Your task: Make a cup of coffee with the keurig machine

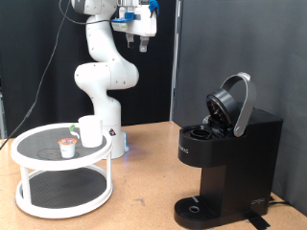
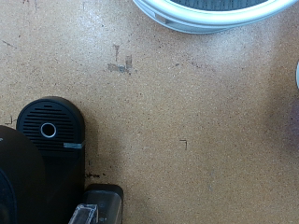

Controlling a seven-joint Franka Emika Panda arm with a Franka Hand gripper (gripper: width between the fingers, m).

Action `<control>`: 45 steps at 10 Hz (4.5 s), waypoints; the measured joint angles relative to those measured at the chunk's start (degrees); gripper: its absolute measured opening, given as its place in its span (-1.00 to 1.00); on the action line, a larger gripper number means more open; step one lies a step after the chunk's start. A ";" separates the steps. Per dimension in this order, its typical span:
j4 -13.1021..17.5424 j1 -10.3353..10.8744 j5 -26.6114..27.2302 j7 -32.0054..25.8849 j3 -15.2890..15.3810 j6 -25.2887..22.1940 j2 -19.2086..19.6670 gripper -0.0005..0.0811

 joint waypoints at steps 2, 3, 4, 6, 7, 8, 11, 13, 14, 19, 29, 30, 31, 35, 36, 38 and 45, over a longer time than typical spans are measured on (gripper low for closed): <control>0.00 -0.33 0.00 -1.12 -1.15 0.19 0.00 0.81; 0.00 -0.77 -0.06 -2.61 -2.94 0.26 0.03 0.81; 0.00 -1.48 -0.70 -3.91 -4.74 0.26 0.09 0.81; 0.06 -3.10 -2.56 -5.62 -7.67 0.26 0.63 0.81; 0.09 -3.98 -3.23 -6.04 -9.09 0.94 1.02 0.81; 0.09 -4.46 -3.28 -6.35 -9.78 1.64 1.29 0.81; -0.08 -4.41 -3.51 -8.22 -9.77 1.31 1.30 0.81; -0.05 -4.84 -5.10 -10.02 -11.22 1.81 2.12 0.81; 0.17 -5.23 -5.85 -11.29 -12.65 2.62 3.08 0.81; 5.01 -7.12 -8.59 -17.97 -19.80 3.10 9.06 0.81; 3.67 -7.64 -7.72 -23.88 -24.04 9.29 12.13 0.81; 2.30 -7.64 -7.86 -23.78 -24.04 10.96 12.68 0.81; 0.70 -7.64 -7.88 -23.26 -23.99 13.53 13.52 0.81; -5.19 -7.64 -8.97 -21.43 -23.48 22.53 17.04 0.81; -6.44 -7.64 -9.23 -21.12 -23.47 24.75 17.85 0.81; -8.76 -7.64 -9.69 -20.07 -23.40 29.03 19.46 0.81; -14.33 -7.71 -11.86 -16.82 -23.03 40.29 23.06 0.81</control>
